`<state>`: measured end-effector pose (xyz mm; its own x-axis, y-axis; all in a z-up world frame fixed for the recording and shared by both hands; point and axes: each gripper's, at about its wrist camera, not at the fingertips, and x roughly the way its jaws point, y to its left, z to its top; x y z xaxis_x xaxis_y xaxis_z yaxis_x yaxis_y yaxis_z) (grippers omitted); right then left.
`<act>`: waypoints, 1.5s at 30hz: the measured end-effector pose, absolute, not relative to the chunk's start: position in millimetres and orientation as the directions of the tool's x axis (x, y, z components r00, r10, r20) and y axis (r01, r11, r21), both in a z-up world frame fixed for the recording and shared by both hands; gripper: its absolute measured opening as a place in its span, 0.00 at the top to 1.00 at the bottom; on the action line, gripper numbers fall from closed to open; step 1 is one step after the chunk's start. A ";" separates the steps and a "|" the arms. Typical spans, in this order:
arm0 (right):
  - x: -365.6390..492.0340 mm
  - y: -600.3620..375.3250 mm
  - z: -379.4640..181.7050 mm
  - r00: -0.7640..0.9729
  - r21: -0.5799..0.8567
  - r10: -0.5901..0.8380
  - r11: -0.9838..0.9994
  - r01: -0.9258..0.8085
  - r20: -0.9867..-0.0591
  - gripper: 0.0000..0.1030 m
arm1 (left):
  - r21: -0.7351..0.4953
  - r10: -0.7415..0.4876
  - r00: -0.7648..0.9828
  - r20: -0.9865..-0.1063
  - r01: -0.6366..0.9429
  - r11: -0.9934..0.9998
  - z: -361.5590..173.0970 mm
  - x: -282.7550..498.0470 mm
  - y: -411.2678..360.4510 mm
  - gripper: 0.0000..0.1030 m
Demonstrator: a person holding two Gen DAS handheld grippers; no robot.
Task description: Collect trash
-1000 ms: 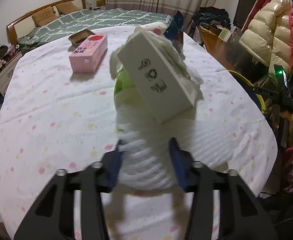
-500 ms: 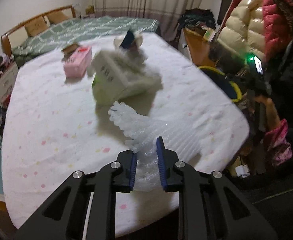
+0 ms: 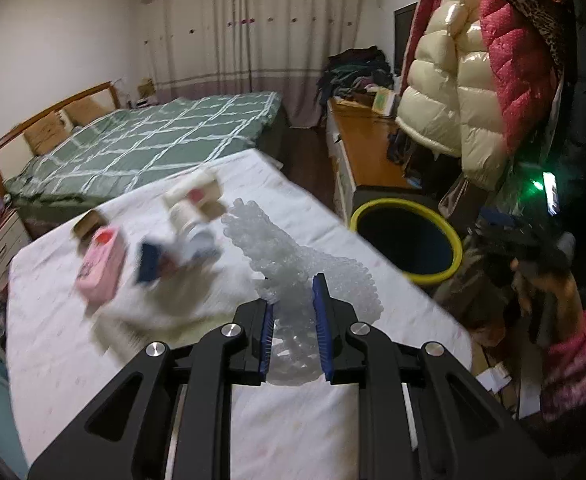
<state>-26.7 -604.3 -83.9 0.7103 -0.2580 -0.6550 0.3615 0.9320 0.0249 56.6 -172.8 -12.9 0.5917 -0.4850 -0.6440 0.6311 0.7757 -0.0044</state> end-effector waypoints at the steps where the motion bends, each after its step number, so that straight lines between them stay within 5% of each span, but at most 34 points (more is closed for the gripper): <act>1: -32.4 -608.2 -80.7 0.714 0.030 -0.263 0.929 0.369 -0.649 0.21 | -0.013 -0.500 0.580 -0.643 0.645 0.764 -12.9 64.4 -186.3 0.81; 16: -63.3 -643.3 -82.1 0.688 0.038 -0.318 0.893 0.449 -0.652 0.19 | -0.030 -0.528 0.480 -0.701 0.719 0.694 -67.6 115.8 -374.8 0.81; 23: -72.2 -656.0 -85.8 0.671 0.040 -0.340 0.875 0.483 -0.659 0.19 | 0.017 -0.495 0.466 -0.734 0.741 0.672 -93.1 115.0 -425.4 0.73; 25: -76.0 -658.0 -85.6 0.668 0.039 -0.345 0.871 0.489 -0.660 0.19 | 0.025 -0.486 0.465 -0.740 0.740 0.672 -97.3 115.5 -434.3 0.64; 30: -77.9 -656.8 -85.3 0.664 0.033 -0.350 0.870 0.492 -0.661 0.19 | 0.021 -0.473 0.462 -0.750 0.732 0.681 -103.7 119.5 -439.6 0.36; 37: -75.6 -648.3 -85.5 0.665 0.026 -0.341 0.879 0.477 -0.665 0.18 | -0.019 -0.495 0.490 -0.717 0.696 0.717 -84.4 115.1 -400.4 0.35; 45: -58.5 -632.9 -97.7 0.658 0.025 -0.294 0.903 0.429 -0.693 0.18 | -0.077 -0.490 0.590 -0.642 0.586 0.807 -38.1 91.9 -287.1 0.19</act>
